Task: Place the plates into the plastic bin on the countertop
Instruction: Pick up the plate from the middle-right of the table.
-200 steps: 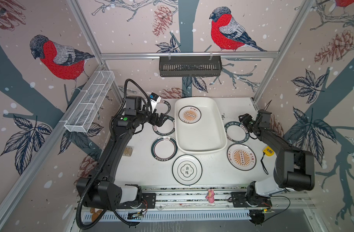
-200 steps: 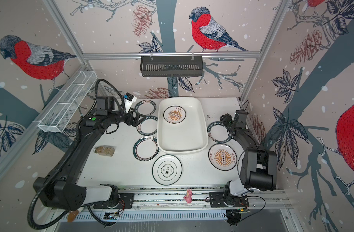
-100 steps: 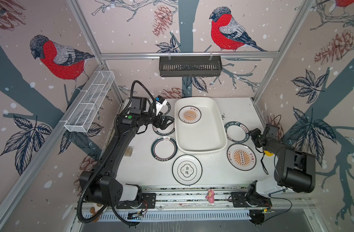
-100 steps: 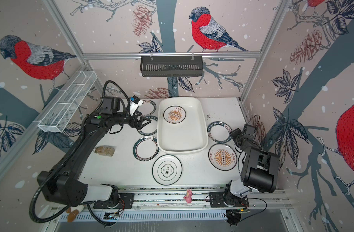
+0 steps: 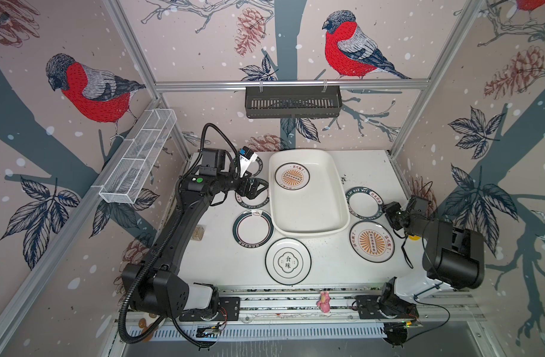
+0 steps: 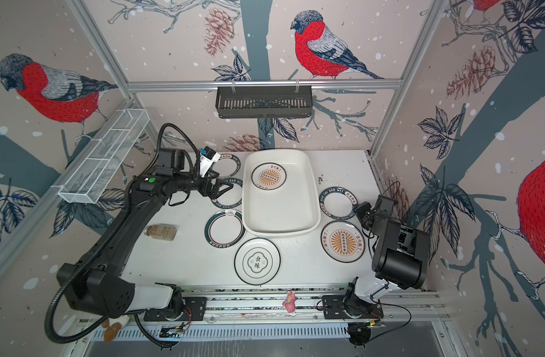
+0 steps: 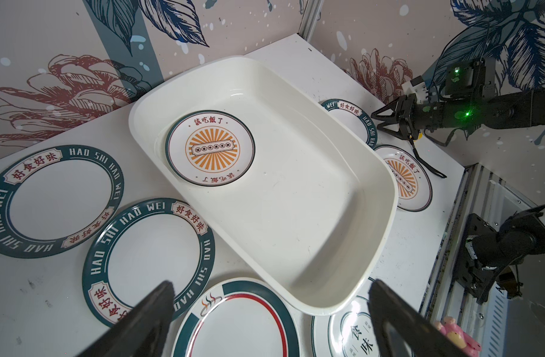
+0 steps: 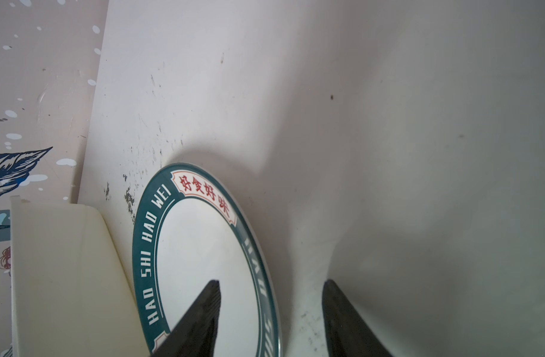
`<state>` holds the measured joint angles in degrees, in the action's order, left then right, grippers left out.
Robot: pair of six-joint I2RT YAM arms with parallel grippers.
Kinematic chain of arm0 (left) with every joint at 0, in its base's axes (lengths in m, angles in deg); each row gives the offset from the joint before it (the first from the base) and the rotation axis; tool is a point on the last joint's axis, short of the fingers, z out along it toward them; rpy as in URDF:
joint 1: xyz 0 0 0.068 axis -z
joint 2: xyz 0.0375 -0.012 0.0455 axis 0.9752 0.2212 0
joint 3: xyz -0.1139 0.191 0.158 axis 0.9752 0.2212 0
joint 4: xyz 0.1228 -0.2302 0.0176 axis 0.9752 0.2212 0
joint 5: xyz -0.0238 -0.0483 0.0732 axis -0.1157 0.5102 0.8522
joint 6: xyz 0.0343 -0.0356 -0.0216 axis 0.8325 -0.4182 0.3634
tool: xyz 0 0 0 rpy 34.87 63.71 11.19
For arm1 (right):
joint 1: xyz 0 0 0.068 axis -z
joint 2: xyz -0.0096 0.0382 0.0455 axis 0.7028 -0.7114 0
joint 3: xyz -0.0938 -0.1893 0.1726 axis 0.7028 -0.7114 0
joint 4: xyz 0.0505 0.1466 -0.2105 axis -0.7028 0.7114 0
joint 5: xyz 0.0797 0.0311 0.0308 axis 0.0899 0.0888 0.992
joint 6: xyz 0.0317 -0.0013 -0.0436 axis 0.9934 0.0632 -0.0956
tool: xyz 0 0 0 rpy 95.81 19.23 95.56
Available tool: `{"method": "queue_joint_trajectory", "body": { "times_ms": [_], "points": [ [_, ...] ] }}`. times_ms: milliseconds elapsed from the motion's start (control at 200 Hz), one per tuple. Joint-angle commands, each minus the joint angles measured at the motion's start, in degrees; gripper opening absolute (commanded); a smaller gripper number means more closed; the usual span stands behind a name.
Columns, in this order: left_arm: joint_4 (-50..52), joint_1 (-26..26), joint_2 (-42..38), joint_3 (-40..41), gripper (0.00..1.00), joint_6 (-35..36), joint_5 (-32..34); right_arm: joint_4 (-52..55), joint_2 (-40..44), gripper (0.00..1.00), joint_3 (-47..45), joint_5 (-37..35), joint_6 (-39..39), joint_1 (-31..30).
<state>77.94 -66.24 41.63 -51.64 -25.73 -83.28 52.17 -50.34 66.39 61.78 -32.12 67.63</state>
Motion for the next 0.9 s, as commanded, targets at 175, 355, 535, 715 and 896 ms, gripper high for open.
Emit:
{"method": "queue_joint_trajectory", "body": {
  "times_ms": [175, 355, 535, 715, 896],
  "points": [
    [-0.35, -0.02, -0.94, 0.3, 0.97, 0.39, -0.26, -3.68, -1.63, 0.47, -0.86, 4.0, -1.39, 0.5],
    [-0.86, 0.04, -1.31, 0.42, 0.97, -0.28, 0.0, -6.41, -2.97, 0.43, -1.49, 6.03, -0.86, 0.89],
    [-1.12, 0.05, -1.66, 0.77, 0.97, -0.6, -0.39, -7.78, -4.52, 0.4, -1.75, 7.18, -0.77, 1.49],
    [-2.01, -0.03, -1.84, 1.16, 0.97, -1.45, 0.1, -7.75, -5.98, 0.4, -1.18, 7.66, -1.56, 1.8],
    [-2.11, -0.01, -1.79, 1.23, 0.97, -1.56, 0.01, -8.55, -7.34, 0.37, -1.13, 8.73, -1.34, 2.15]
  ]
}}
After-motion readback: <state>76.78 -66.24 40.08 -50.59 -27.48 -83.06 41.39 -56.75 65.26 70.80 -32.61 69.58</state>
